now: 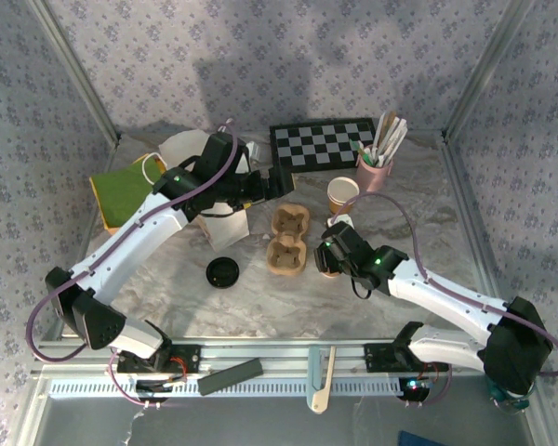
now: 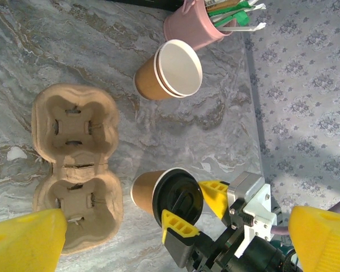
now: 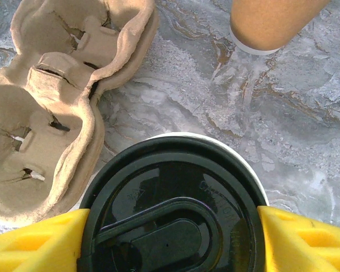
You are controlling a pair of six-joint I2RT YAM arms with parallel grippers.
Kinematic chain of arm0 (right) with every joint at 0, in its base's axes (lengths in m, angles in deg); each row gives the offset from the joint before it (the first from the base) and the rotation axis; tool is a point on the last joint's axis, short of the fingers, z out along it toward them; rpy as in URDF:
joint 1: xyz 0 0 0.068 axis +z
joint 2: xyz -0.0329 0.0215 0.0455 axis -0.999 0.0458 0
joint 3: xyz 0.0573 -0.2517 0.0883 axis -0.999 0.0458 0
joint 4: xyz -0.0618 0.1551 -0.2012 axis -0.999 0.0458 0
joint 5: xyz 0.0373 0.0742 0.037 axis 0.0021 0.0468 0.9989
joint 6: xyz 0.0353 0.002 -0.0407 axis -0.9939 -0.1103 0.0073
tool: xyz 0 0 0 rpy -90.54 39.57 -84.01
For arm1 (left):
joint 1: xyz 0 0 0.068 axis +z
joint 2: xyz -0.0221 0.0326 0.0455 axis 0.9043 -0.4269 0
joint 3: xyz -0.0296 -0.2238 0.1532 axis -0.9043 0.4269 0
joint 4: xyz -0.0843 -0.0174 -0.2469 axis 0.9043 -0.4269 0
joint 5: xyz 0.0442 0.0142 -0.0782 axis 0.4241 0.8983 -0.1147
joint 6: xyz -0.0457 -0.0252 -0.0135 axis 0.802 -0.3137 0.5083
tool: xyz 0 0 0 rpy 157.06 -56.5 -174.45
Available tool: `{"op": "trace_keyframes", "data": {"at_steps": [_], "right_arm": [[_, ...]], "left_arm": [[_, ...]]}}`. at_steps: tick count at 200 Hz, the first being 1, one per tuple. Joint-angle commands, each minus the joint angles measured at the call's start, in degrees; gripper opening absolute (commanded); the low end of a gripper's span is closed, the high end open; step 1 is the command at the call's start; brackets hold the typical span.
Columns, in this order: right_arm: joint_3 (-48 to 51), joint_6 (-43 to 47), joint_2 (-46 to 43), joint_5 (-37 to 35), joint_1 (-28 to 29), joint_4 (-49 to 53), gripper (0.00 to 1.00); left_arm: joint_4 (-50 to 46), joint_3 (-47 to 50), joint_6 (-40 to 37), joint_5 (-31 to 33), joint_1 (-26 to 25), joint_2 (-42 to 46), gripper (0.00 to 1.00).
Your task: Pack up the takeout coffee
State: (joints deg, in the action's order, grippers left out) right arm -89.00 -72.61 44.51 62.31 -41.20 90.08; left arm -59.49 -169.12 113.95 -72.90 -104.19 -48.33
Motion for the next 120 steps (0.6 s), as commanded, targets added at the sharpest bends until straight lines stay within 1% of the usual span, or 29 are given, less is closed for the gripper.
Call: {"op": "trace_keyframes", "data": {"at_steps": [1,31,58,82,96,120], "right_arm": [[1.1,-1.2,0.2,-1.1,0.4,0.9,0.71],[1.2,-1.3,0.0,-1.1,0.3,1.3,0.74],[0.5,-1.4,-0.8,-1.3,0.4,1.9,0.79],[-0.2,-1.3,-1.2,-1.7,0.4,2.6,0.81],[-0.6,-1.4,-1.3,-2.2,0.4,3.0,0.84],[-1.1,-1.4,-1.3,-2.3,0.3,3.3,0.86]], "left_arm": [[0.1,-1.6,-0.3,-0.6,-0.4,-0.4,1.00],[0.1,-1.5,-0.2,-0.8,-0.6,-0.4,1.00],[0.1,-1.5,-0.3,-0.7,-0.5,-0.4,1.00],[0.1,-1.5,-0.3,-0.8,-0.7,-0.3,1.00],[0.1,-1.5,-0.2,-0.8,-0.6,-0.3,1.00],[0.1,-1.5,-0.3,-0.8,-0.7,-0.4,1.00]]}}
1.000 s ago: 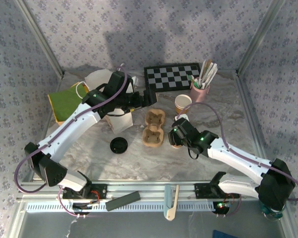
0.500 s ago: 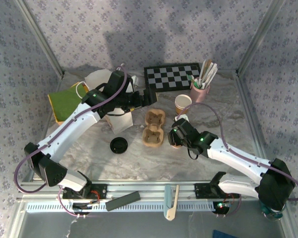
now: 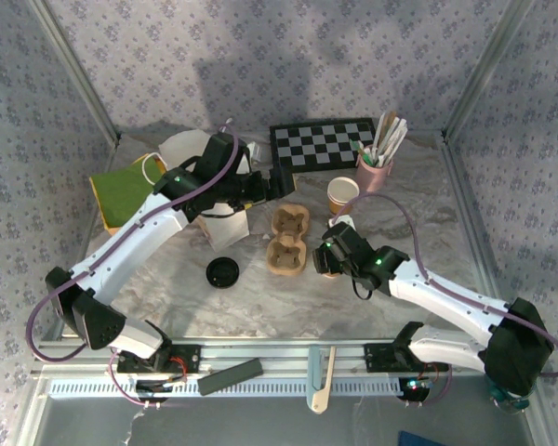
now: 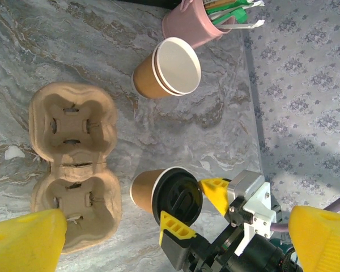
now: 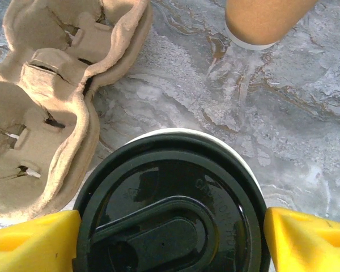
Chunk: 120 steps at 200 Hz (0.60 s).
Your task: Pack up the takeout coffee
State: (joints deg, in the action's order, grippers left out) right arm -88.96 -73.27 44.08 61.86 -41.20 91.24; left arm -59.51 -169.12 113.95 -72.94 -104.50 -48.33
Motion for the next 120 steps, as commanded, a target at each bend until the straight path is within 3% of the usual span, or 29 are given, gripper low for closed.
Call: {"op": "trace_keyframes", "data": {"at_steps": [1,62,120], "right_arm": [[-1.2,-0.7,-0.8,-1.8,0.3,2.1,0.86],[-4.5,-0.9,-1.6,-1.3,-0.8,4.0,0.97],[-5.5,-3.0,-5.5,2.9,-5.1,6.9,0.96]], "left_arm": [[0.1,-1.6,-0.3,-0.7,-0.5,-0.5,1.00],[-0.3,-1.8,-0.5,-1.1,-1.0,-1.3,1.00],[-0.1,-2.5,-0.6,-0.9,-3.7,-3.9,0.98]]}}
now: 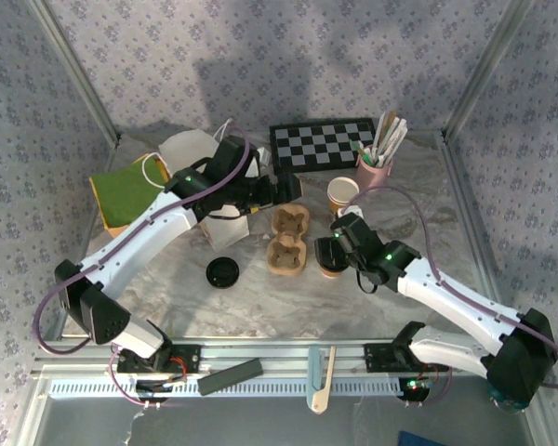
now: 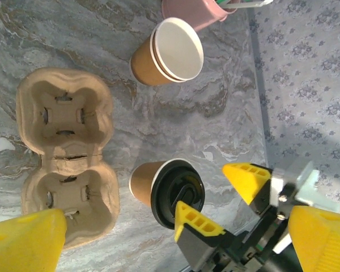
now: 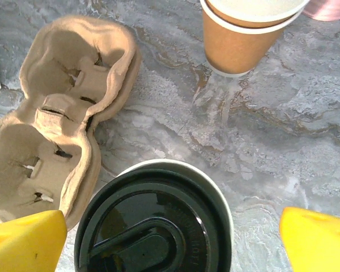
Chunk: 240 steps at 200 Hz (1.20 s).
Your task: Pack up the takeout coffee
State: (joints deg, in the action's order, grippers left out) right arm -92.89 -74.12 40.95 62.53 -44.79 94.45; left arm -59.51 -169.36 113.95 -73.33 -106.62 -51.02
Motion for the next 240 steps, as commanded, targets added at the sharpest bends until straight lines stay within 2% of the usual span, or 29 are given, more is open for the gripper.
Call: {"op": "trace_keyframes", "data": {"at_steps": [1,37,59,103,113,138,163,240], "right_arm": [[-1.6,-2.2,-2.5,2.5,-1.6,3.7,0.96],[0.7,-5.8,-7.0,14.1,-9.8,6.4,0.87],[2.8,-6.7,-9.7,20.8,-14.9,6.1,0.81],[5.9,-6.6,-10.9,29.0,-20.7,6.2,0.74],[6.5,-6.8,-10.8,30.1,-21.4,5.6,0.73],[7.7,-7.0,-10.3,32.1,-22.5,4.5,0.67],[8.1,-6.6,-9.7,32.7,-22.6,4.2,0.66],[8.8,-6.0,-8.7,33.9,-22.7,3.6,0.66]], "left_arm": [[-0.1,-2.2,-0.6,-0.5,-1.6,-1.3,0.98],[-0.5,-1.6,0.4,0.4,-5.8,-4.4,0.88],[0.6,0.9,1.4,0.5,-7.9,-6.0,0.77],[3.4,5.6,0.6,-1.6,-10.4,-9.5,0.59],[4.0,6.5,-0.1,-2.0,-10.7,-10.1,0.54],[6.6,8.3,-2.1,-4.6,-11.1,-11.8,0.49],[9.0,8.8,-3.3,-6.7,-11.5,-13.5,0.41],[11.2,7.3,-4.9,-8.2,-11.9,-16.9,0.37]]}}
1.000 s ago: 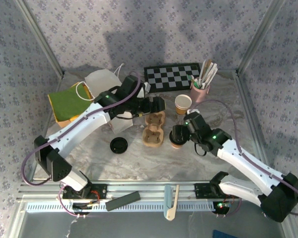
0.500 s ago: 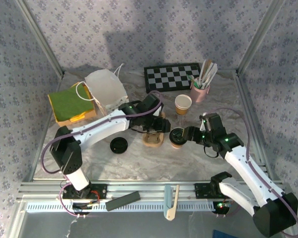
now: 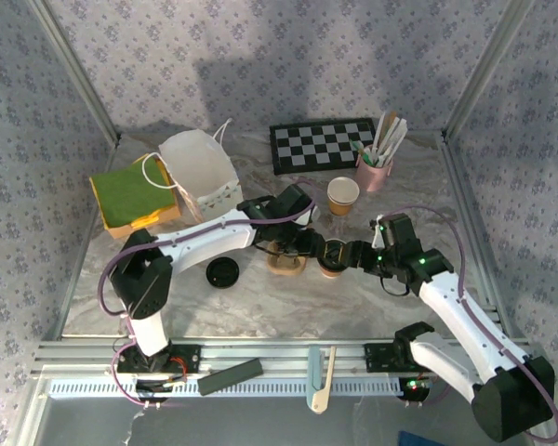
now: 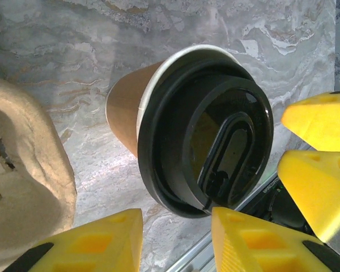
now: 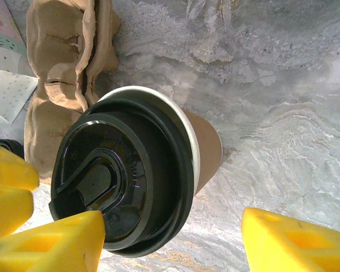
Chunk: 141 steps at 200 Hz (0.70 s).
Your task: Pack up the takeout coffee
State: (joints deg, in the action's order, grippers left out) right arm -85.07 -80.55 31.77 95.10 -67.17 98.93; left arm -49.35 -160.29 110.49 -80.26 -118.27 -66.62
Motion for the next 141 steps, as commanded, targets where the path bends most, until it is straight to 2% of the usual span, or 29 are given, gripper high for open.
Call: {"op": "trace_keyframes", "data": {"at_steps": [1,71,141], "right_arm": [[1.0,0.4,0.5,1.3,-0.3,-1.3,0.66],[0.8,0.5,2.0,1.7,-0.3,-3.0,0.63],[0.8,0.6,4.3,1.5,-0.2,-4.7,0.55]], "left_arm": [[1.1,-1.8,-1.5,-1.3,-0.3,-1.4,0.37],[0.8,-3.1,-1.6,-0.7,-0.2,-2.4,0.34],[0.6,-3.0,-1.4,-0.2,0.3,-1.9,0.34]]}}
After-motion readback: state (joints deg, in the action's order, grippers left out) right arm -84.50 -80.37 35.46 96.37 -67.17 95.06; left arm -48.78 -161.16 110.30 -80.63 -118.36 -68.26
